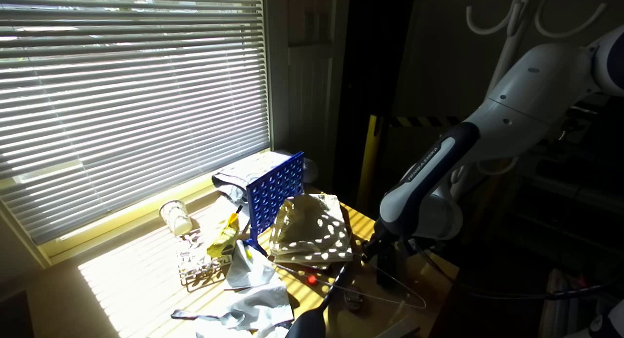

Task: Put the hanger on the white stand

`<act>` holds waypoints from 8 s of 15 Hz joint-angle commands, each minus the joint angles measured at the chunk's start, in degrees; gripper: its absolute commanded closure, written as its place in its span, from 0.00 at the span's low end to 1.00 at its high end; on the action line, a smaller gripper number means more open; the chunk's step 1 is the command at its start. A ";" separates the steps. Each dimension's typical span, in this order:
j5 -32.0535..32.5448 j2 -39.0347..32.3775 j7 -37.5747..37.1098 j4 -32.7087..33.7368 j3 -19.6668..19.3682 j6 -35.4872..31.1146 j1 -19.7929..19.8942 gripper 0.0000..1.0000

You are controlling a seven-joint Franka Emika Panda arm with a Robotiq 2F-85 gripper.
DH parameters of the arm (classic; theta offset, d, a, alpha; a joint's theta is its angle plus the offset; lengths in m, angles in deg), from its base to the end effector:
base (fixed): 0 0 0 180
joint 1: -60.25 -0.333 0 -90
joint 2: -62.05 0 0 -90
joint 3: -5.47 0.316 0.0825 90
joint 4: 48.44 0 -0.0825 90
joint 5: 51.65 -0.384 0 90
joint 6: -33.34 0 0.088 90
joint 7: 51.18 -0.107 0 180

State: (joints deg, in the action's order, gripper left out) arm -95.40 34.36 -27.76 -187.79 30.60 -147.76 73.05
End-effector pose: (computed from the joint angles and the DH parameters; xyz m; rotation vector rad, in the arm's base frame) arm 0.4783 0.0570 0.1410 -2.8576 0.3075 -0.3210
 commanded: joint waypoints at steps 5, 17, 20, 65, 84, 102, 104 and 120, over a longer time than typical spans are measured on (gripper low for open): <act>-1.08 5.04 1.06 -1.72 4.84 1.33 3.53 0.99; -3.53 20.04 1.17 -7.02 11.65 -0.22 11.00 0.99; -4.84 24.70 1.46 -7.96 12.87 -0.44 12.76 0.99; -14.48 82.56 -4.79 -17.82 18.45 8.10 37.60 0.99; -15.43 100.99 -9.22 -17.80 20.21 21.49 49.89 0.99; -15.19 108.97 -12.08 -17.78 19.18 31.00 56.42 0.99; -15.15 108.60 -12.12 -17.78 19.50 32.16 57.11 0.99; -6.16 98.54 -16.54 -18.01 18.20 30.50 53.14 0.99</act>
State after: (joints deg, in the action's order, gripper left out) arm -109.49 139.47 -38.77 -205.87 50.91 -112.34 130.33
